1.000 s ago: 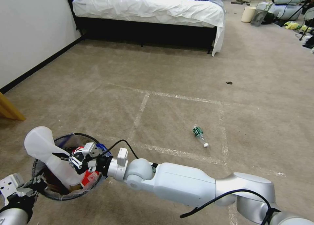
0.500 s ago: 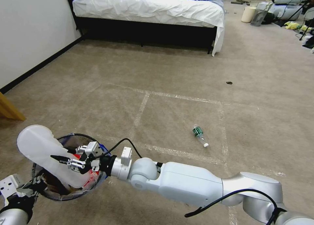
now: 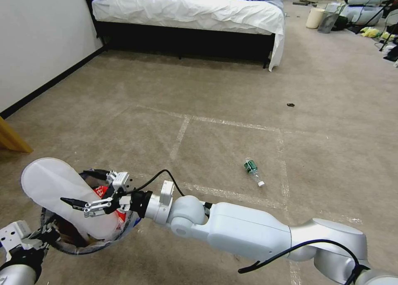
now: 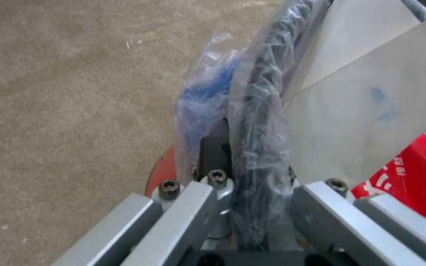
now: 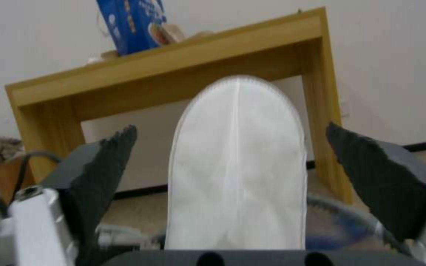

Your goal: Pick up the trash bin and place the garbage on the floor into it.

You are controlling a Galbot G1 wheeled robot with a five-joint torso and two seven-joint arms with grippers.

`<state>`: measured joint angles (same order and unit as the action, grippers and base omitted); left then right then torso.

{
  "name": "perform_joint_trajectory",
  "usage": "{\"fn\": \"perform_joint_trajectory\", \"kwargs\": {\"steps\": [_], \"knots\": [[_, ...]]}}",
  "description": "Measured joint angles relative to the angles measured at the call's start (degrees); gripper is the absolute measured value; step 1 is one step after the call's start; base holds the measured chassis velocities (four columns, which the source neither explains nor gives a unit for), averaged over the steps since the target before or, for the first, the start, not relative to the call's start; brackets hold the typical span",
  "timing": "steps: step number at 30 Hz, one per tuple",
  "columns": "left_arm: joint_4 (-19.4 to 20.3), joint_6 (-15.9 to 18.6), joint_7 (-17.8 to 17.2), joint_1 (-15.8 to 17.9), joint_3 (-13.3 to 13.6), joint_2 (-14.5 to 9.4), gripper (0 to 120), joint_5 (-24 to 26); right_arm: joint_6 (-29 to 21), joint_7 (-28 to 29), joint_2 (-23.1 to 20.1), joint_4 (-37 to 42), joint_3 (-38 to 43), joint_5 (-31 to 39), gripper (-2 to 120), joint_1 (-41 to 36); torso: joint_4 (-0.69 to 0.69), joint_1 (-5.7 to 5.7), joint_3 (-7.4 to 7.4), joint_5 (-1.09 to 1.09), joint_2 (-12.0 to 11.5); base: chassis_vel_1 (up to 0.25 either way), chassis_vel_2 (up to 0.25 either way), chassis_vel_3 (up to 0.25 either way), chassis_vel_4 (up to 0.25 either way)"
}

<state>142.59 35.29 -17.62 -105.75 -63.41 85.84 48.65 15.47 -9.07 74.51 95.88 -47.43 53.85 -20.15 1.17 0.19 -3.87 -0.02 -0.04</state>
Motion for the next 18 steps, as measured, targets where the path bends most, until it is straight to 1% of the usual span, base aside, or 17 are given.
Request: {"fn": "perform_joint_trajectory", "kwargs": {"steps": [3,6,7,10,11,12,13,14,15,17,18], "knots": [[-0.01,-0.01,0.02,-0.01,0.0,0.0,1,-0.02,-0.12,0.32,-0.17,0.9,0.98,0.26,100,-0.15,0.0,0.0,0.0,0.0,0.0,0.0,0.0,0.0,0.0],[-0.02,-0.05,0.07,-0.09,-0.18,-0.05,1,-0.03,-0.47,0.87,-0.75,3.31,4.56,1.03,100,-0.78,0.0,0.0,0.0,0.0,0.0,0.0,0.0,0.0,0.0],[-0.02,-0.05,0.07,-0.09,-0.18,-0.05,1,-0.03,-0.47,0.87,-0.75,3.31,4.56,1.03,100,-0.78,0.0,0.0,0.0,0.0,0.0,0.0,0.0,0.0,0.0],[-0.19,-0.16,0.22,-0.07,-0.27,-0.22,1,-0.09,-1.96,3.13,-2.02,6.08,10.82,2.04,100,-2.03,-0.01,0.0,0.0,0.01,0.0,0.0,0.0,0.0,0.0],[-0.19,-0.16,0.22,-0.07,-0.27,-0.22,1,-0.09,-1.96,3.13,-2.02,6.08,10.82,2.04,100,-2.03,-0.01,0.0,0.0,0.01,0.0,0.0,0.0,0.0,0.0],[-0.27,-0.18,0.27,0.0,-0.28,-0.25,1,-0.15,-2.44,4.03,-2.61,6.81,12.94,2.14,100,-2.54,-0.01,0.0,0.0,0.0,0.0,0.0,0.0,0.0,0.0],[-0.39,-0.23,0.43,0.14,-0.27,-0.31,1,-0.33,-4.0,6.11,-4.19,8.21,17.59,2.09,100,-3.65,-0.01,0.0,0.0,0.01,0.0,0.0,0.0,0.0,0.0],[-0.39,-0.23,0.43,0.14,-0.27,-0.31,1,-0.33,-4.0,6.11,-4.19,8.21,17.59,2.09,100,-3.65,-0.01,0.0,0.0,0.01,0.0,0.0,0.0,0.0,0.0],[-0.52,-0.29,0.85,0.23,-0.22,-0.32,1,-0.71,-5.61,8.12,-6.19,9.32,22.43,1.47,100,-5.03,0.0,0.0,0.0,0.01,0.0,0.0,0.0,0.0,0.0],[-0.71,-0.35,1.41,0.29,-0.04,-0.3,1,-1.23,-6.72,11.17,-9.99,11.28,29.98,0.19,100,-7.63,0.0,0.0,0.0,0.02,0.0,0.0,0.0,0.0,0.0],[-0.71,-0.35,1.41,0.29,-0.04,-0.3,1,-1.23,-6.72,11.17,-9.99,11.28,29.98,0.19,100,-7.63,0.0,0.0,0.0,0.02,0.0,0.0,0.0,0.0,0.0]]}}
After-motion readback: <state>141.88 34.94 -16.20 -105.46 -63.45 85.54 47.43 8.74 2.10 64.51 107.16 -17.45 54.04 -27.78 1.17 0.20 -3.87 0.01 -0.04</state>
